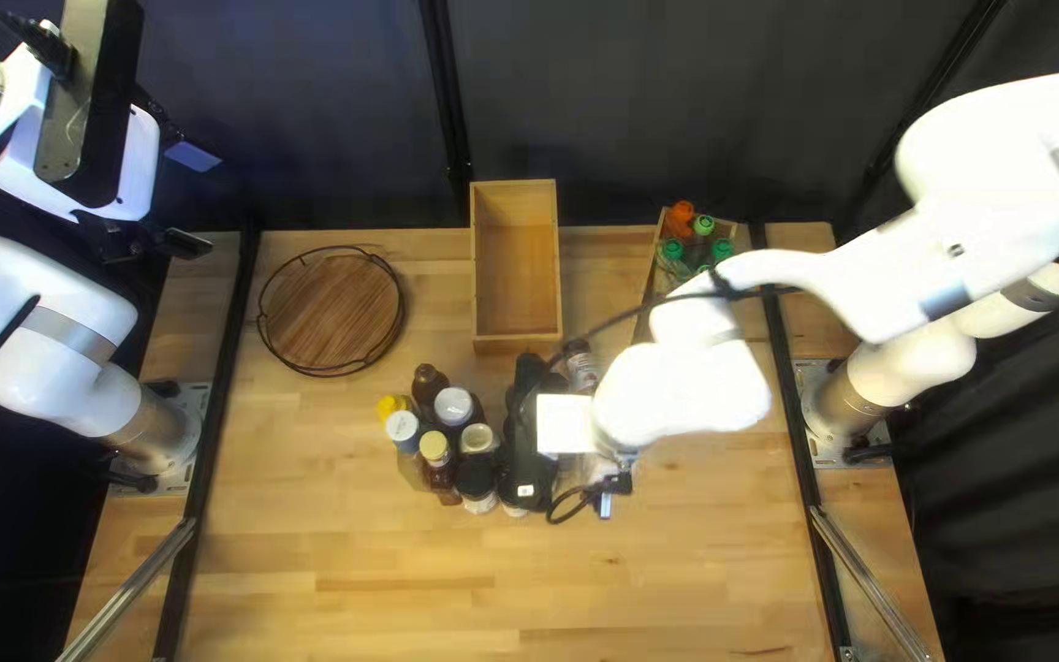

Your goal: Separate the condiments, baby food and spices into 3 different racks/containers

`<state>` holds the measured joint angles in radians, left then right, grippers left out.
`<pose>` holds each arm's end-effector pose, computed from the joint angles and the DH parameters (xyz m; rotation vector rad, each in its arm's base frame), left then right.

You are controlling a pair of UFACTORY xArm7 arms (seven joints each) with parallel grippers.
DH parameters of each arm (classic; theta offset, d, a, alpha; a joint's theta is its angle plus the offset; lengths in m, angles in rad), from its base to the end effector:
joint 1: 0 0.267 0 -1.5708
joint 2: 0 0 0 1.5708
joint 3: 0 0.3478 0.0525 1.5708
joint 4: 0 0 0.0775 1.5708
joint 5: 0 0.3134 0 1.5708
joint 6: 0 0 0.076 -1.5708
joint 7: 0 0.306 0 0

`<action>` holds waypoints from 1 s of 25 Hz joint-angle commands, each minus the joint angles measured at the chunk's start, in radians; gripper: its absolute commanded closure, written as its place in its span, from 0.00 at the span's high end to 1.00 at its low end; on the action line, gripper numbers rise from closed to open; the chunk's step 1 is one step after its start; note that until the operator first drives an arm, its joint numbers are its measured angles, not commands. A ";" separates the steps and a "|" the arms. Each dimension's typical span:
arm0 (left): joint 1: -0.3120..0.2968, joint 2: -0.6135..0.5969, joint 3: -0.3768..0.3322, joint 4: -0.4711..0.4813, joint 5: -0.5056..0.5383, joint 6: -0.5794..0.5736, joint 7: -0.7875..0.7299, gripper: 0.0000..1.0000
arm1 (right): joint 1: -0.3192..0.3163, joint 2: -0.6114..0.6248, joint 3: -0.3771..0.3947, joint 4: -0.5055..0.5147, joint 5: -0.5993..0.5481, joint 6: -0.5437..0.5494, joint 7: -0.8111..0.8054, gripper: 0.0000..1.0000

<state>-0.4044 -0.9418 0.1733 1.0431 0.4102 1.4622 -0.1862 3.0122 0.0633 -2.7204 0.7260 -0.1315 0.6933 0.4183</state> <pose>0.2507 0.0791 0.4861 -2.8854 0.0234 -0.8181 0.4013 0.0984 0.1535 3.0592 -0.0438 0.1888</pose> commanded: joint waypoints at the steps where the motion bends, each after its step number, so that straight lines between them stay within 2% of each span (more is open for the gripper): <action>1: 0.000 0.000 0.000 0.000 0.000 0.000 0.000 1.00 | -0.014 0.001 -0.013 -0.043 -0.016 -0.053 0.001 1.00; 6: 0.000 0.000 0.000 0.000 0.000 0.000 0.000 1.00 | -0.030 -0.014 -0.023 -0.063 -0.061 -0.093 0.029 1.00; 17: 0.000 0.000 0.000 0.000 0.000 0.000 0.000 1.00 | -0.046 -0.109 -0.041 0.011 -0.146 -0.113 0.055 1.00; 19: 0.000 0.000 0.000 0.000 0.000 0.000 0.000 1.00 | -0.046 -0.106 -0.040 0.003 -0.146 -0.121 0.052 0.95; 21: 0.000 0.000 0.000 0.000 0.000 0.000 0.000 1.00 | -0.046 -0.104 -0.040 -0.003 -0.146 -0.128 0.049 0.78; 22: 0.000 0.000 0.000 0.000 0.000 0.000 0.000 1.00 | -0.046 -0.103 -0.040 -0.006 -0.146 -0.133 0.048 0.59; 23: 0.000 0.000 0.000 0.000 0.000 0.000 0.000 1.00 | -0.046 -0.102 -0.040 -0.008 -0.145 -0.135 0.046 0.06; 25: 0.000 0.000 0.000 0.000 0.000 0.000 0.000 1.00 | -0.046 -0.096 -0.040 -0.012 -0.144 -0.135 0.047 0.01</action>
<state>-0.4044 -0.9418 0.1733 1.0431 0.4102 1.4622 -0.1862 2.9660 -0.0381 -2.7608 0.7186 -0.2768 0.5597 0.4656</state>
